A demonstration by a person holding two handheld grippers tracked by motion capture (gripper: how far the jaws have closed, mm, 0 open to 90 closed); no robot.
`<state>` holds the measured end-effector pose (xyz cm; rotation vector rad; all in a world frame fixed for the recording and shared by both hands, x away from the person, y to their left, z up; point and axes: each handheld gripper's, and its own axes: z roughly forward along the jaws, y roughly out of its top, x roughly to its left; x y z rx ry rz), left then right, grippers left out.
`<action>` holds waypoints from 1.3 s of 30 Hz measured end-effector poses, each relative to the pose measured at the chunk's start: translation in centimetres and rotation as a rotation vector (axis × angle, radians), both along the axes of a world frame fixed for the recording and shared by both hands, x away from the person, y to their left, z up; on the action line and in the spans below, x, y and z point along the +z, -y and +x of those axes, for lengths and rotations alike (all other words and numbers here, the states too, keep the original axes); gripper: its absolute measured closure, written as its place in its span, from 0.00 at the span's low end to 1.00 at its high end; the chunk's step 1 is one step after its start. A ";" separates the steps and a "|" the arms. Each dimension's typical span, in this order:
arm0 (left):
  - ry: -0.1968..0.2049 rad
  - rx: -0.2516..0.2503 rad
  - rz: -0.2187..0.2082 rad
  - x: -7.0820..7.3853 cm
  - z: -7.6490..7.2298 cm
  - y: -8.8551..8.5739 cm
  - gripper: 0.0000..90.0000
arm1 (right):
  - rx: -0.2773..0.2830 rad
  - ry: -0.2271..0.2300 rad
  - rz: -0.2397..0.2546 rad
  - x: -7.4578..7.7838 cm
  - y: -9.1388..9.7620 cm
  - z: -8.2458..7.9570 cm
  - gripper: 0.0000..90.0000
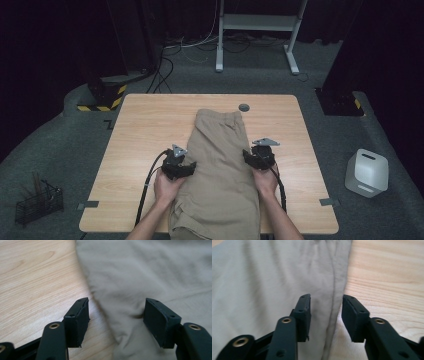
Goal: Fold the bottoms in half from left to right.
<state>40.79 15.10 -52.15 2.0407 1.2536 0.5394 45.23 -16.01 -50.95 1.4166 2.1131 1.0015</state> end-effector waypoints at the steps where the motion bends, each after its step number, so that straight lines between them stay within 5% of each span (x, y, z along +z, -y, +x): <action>1: 0.008 -0.001 -0.011 -0.1 -0.2 -0.2 0.43 | 0.008 -0.015 -0.002 -0.2 0.0 0.4 0.74; 3: 0.020 -0.018 -0.021 -0.2 -0.7 -0.5 0.54 | 0.058 -0.041 -0.045 -0.6 -0.4 0.7 0.95; 7: 0.044 -0.062 0.018 0.0 -1.8 -0.7 0.70 | 0.045 -0.012 -0.049 0.2 0.5 0.8 0.99; 10: 0.063 -0.069 0.046 0.0 -2.4 -0.7 0.72 | 0.045 -0.019 -0.059 0.3 0.7 0.6 0.99; 11: 0.051 -0.062 0.039 0.1 -2.5 -0.8 0.72 | 0.059 -0.022 -0.105 0.0 0.5 0.2 0.97; 16: 0.016 -0.050 0.007 0.3 -2.6 -1.1 0.57 | 0.042 -0.006 -0.085 0.1 0.5 -0.8 0.78; 20: 0.060 -0.113 0.005 1.1 -3.6 -0.8 0.45 | 0.123 0.023 -0.031 0.9 -0.6 -3.0 0.65; 22: 0.062 -0.161 -0.021 1.6 -4.4 -0.5 0.42 | 0.187 -0.005 0.046 0.9 -1.2 -4.3 0.62; 24: 0.056 -0.194 -0.037 1.7 -5.1 -0.1 0.39 | 0.257 -0.050 0.032 0.2 -2.4 -5.9 0.58; 26: 0.056 -0.217 0.003 1.2 -5.5 0.6 0.38 | 0.268 -0.058 -0.008 -0.5 -2.9 -6.4 0.57; 32: 0.026 -0.182 0.050 0.2 -3.9 0.6 0.41 | 0.254 -0.020 -0.103 -0.8 -3.3 -6.0 0.60; 33: 0.024 -0.169 0.077 0.4 -2.7 0.8 0.42 | 0.248 -0.010 -0.101 -0.9 -3.3 -5.0 0.60; 36: 0.025 -0.161 0.087 0.4 -1.3 1.1 0.42 | 0.229 -0.014 -0.102 -0.9 -3.1 -3.5 0.63; 39: 0.025 -0.122 0.073 0.3 0.9 1.4 0.42 | 0.195 -0.026 -0.116 -0.7 -3.2 -0.3 0.63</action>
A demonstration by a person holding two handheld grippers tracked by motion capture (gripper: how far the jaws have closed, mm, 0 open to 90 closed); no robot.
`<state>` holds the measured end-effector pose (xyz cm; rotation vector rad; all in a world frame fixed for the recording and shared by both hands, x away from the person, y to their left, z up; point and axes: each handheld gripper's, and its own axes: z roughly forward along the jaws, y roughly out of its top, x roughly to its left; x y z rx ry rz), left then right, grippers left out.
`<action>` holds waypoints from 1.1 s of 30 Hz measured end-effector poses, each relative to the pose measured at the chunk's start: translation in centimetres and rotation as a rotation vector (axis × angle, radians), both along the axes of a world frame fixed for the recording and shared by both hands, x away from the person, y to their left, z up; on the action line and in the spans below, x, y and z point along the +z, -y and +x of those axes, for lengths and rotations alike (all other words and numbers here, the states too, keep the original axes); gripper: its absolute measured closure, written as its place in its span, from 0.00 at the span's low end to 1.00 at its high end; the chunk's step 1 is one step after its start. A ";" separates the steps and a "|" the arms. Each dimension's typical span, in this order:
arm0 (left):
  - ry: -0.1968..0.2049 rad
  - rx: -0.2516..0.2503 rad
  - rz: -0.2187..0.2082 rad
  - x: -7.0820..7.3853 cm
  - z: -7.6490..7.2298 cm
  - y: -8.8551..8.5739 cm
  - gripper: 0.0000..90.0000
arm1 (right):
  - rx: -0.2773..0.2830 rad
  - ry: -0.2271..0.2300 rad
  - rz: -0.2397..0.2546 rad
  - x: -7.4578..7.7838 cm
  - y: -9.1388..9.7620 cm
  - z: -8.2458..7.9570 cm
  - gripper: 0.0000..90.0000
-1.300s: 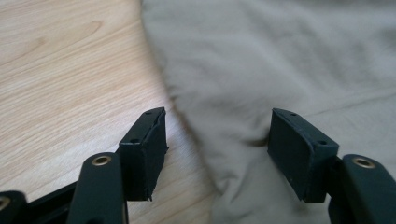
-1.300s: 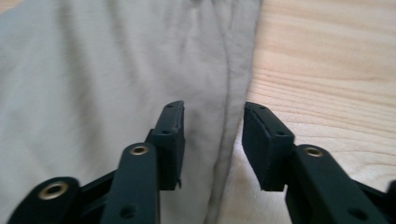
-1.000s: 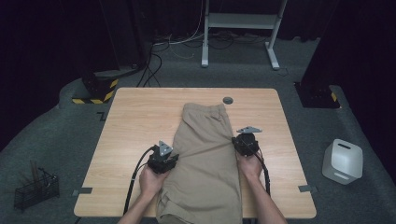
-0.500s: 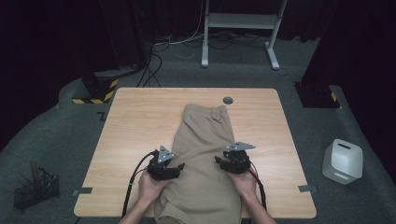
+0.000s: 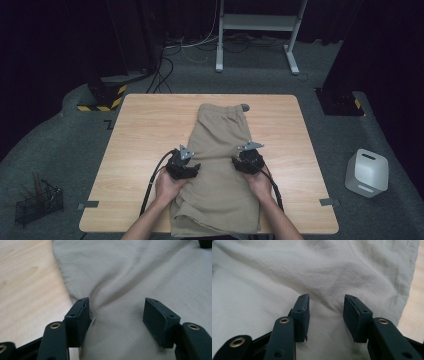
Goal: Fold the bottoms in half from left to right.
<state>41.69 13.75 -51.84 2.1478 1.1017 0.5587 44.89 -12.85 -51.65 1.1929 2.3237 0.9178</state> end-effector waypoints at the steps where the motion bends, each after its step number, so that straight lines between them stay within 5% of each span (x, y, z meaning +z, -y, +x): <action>1: -0.001 0.018 -0.009 0.0 0.6 0.1 0.42 | -0.017 -0.009 -0.003 0.1 -0.1 0.7 0.62; 3: -0.025 0.048 0.000 0.2 1.7 0.5 0.42 | -0.045 -0.010 -0.021 0.2 -0.4 1.6 0.61; 6: -0.020 0.032 0.023 0.9 1.0 0.6 0.39 | -0.071 -0.014 -0.026 0.3 -0.5 1.5 0.57; 9: 0.012 -0.023 -0.016 2.2 -2.1 -0.2 0.39 | -0.034 0.027 0.015 1.4 0.0 -1.2 0.56; 10: 0.012 -0.023 -0.016 2.2 -2.1 -0.2 0.39 | -0.034 0.027 0.015 1.4 0.0 -1.2 0.56; 15: -0.021 -0.087 -0.084 2.6 -6.2 -1.0 0.37 | 0.040 0.009 0.057 1.8 1.1 -6.0 0.54; 20: -0.041 -0.122 -0.032 0.8 -8.8 -1.0 0.36 | 0.067 -0.019 0.016 0.0 1.5 -8.0 0.53; 26: -0.027 -0.103 -0.015 0.0 -8.4 -0.7 0.37 | 0.060 0.023 0.023 -0.4 1.3 -7.5 0.52; 33: -0.020 -0.052 -0.025 -0.1 -4.5 -0.8 0.38 | 0.010 0.034 0.040 -0.6 1.1 -4.2 0.52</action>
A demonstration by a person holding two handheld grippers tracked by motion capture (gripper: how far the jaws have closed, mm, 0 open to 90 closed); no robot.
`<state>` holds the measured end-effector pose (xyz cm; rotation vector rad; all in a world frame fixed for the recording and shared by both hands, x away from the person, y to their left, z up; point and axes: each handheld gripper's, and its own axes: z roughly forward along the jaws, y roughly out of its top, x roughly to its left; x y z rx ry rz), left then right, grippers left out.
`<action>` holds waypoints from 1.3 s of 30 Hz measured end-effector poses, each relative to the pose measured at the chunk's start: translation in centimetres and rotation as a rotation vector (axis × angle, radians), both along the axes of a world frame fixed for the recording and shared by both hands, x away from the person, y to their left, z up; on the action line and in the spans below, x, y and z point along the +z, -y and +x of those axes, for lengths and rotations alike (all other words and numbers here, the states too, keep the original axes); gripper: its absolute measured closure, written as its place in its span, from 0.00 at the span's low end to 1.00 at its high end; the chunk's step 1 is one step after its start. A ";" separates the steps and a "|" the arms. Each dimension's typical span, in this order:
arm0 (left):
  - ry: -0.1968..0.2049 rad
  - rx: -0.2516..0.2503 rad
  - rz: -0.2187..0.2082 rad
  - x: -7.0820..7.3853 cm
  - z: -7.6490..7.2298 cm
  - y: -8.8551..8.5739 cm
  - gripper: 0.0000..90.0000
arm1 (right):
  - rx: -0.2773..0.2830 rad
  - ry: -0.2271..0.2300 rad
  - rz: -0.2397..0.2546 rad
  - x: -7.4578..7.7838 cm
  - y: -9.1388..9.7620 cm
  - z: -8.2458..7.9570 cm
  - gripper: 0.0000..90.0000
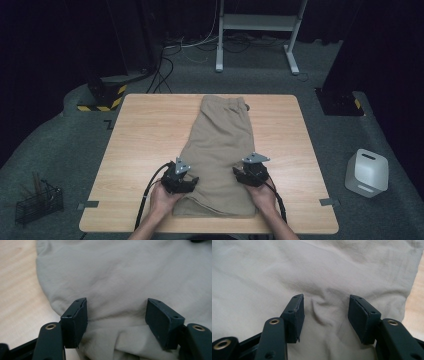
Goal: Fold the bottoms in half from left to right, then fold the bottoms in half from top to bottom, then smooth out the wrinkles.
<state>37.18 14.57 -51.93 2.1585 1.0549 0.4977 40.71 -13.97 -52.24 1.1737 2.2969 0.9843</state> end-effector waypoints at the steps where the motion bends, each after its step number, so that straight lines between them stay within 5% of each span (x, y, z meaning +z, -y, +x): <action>1: -0.003 0.019 -0.002 0.0 1.1 0.0 0.39 | -0.011 -0.006 -0.002 0.1 -0.1 0.5 0.52; 5: -0.014 0.026 0.014 0.4 1.6 0.3 0.37 | -0.037 -0.032 -0.027 0.5 -0.3 1.5 0.52; 11: 0.027 -0.008 -0.019 1.3 -1.4 -0.7 0.36 | -0.024 -0.004 0.036 1.4 0.6 -1.6 0.52; 16: 0.039 -0.027 -0.012 1.1 -3.3 -1.6 0.36 | -0.006 -0.009 0.027 1.2 1.2 -3.6 0.51; 25: 0.067 0.004 0.019 -0.2 -5.5 -2.3 0.37 | -0.005 0.005 0.016 -0.1 1.5 -4.5 0.51; 33: 0.032 0.000 -0.046 -0.3 -7.1 -3.8 0.35 | 0.028 -0.009 -0.006 0.1 1.9 -4.8 0.50; 39: 0.038 0.012 -0.105 1.0 -8.0 -5.3 0.35 | -0.002 -0.016 0.035 1.0 3.1 -5.2 0.49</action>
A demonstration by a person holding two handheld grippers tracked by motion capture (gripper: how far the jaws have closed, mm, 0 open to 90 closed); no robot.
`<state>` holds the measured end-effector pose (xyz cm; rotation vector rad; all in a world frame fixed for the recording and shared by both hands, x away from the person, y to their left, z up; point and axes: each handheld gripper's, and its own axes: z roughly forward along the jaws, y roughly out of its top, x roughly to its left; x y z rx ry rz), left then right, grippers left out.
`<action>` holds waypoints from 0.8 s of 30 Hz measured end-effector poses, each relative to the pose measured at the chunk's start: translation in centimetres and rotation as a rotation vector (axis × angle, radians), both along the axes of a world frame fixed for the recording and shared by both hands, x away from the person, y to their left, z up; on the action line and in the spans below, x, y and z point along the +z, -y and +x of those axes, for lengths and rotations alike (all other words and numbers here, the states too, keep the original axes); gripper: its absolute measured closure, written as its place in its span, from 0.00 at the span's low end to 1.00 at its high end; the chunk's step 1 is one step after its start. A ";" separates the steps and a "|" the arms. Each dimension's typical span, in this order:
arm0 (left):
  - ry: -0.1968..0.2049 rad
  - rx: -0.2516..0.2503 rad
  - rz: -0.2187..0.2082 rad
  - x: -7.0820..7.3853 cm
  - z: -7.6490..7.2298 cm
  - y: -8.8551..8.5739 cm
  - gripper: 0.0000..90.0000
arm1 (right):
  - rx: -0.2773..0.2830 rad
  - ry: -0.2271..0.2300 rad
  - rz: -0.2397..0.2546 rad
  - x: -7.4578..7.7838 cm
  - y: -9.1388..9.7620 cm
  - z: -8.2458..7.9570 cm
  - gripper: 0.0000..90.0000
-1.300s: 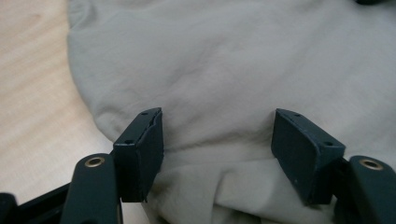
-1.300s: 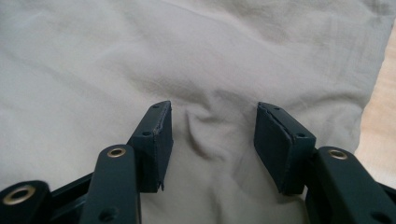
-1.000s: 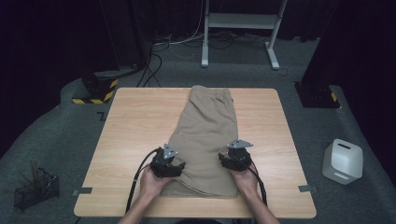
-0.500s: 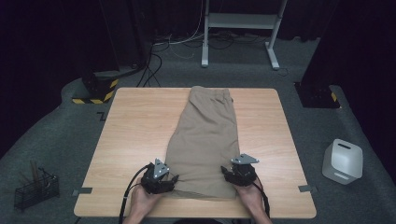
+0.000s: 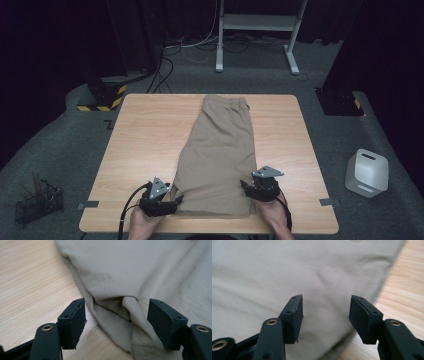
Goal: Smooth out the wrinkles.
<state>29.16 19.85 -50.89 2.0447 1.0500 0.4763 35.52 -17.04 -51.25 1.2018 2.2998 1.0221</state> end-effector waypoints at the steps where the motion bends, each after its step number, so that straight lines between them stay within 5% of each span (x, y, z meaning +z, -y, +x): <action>1: 0.006 0.009 -0.029 0.3 0.1 -0.4 0.35 | -0.011 0.002 0.003 0.2 0.3 0.1 0.48; 6: -0.004 0.050 -0.076 1.3 2.3 -1.3 0.35 | -0.110 0.010 0.047 0.7 2.0 1.7 0.46; 11: -0.087 0.086 -0.093 1.1 6.7 -1.1 0.35 | -0.157 -0.012 0.051 0.2 2.1 3.1 0.47; 13: -0.118 0.112 -0.088 0.9 9.0 -0.6 0.35 | -0.188 -0.021 0.062 0.0 2.2 4.2 0.47; 24: -0.162 0.123 -0.050 0.5 13.7 1.4 0.35 | -0.241 -0.041 0.073 0.0 1.7 6.8 0.46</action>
